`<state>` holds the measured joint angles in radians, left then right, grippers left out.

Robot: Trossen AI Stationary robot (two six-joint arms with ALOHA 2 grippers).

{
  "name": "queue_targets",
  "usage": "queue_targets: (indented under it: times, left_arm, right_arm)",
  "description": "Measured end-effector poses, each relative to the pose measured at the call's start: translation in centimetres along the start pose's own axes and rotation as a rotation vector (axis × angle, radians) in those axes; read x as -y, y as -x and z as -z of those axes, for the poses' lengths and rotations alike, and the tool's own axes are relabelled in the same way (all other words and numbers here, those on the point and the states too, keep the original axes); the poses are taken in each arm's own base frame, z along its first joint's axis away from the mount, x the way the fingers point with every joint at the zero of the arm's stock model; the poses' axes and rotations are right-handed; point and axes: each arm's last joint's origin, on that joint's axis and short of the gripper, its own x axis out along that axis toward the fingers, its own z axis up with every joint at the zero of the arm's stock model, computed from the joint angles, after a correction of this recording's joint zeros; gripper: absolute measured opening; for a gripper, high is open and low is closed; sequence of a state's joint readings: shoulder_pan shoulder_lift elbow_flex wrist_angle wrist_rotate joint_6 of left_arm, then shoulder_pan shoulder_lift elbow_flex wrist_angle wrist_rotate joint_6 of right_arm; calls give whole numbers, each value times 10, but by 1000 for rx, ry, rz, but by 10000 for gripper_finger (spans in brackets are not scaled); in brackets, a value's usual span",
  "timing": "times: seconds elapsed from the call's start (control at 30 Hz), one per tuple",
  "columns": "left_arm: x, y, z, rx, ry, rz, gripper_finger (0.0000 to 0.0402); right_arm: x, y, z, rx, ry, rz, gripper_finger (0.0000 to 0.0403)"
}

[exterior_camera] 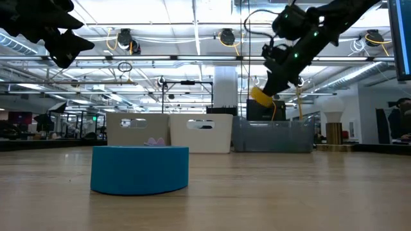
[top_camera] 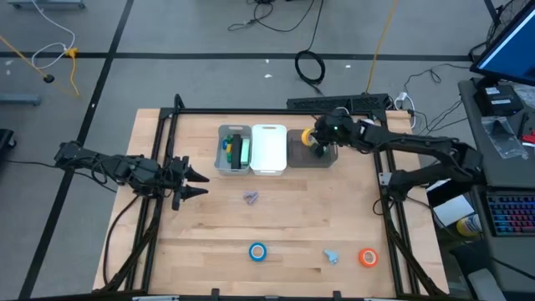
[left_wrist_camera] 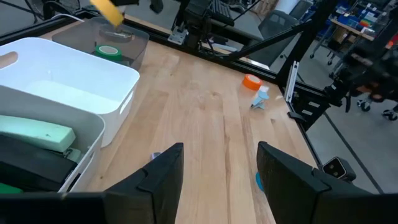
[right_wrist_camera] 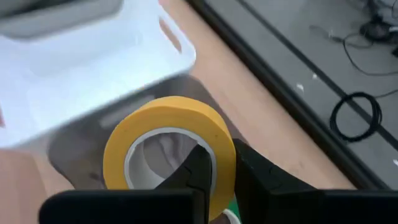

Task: Pick and place Stapler, Stapler remover, tape
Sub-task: Put the yellow tape into the black bin

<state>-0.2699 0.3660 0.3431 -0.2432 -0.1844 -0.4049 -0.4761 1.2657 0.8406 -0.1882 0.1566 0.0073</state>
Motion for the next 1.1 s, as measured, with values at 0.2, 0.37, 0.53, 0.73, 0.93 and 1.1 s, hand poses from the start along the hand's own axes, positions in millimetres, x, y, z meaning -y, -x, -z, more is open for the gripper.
queue_targets:
  times: [0.2, 0.37, 0.53, 0.73, 0.93, 1.1]
  left_arm:
    - [0, 0, 0, 0, 1, 0, 202]
    - [0, 0, 0, 0, 4, 0, 202]
    - [0, 0, 0, 0, 3, 0, 202]
    - [0, 0, 0, 0, 0, 0, 202]
    - [0, 0, 0, 0, 0, -1, 202]
    - [0, 0, 0, 0, 0, -1, 202]
  right_arm:
    - [5, -17, 14, -134, 39, 19, 35]
    - [8, -20, 24, -239, 89, 17, 35]
    - [7, -19, 33, -328, 137, 1, 38]
    - [7, -17, 37, -377, 177, -28, 36]
    - [7, -17, 37, -378, 175, -27, 37]
    - [6, -22, 40, -403, 175, -29, 37]
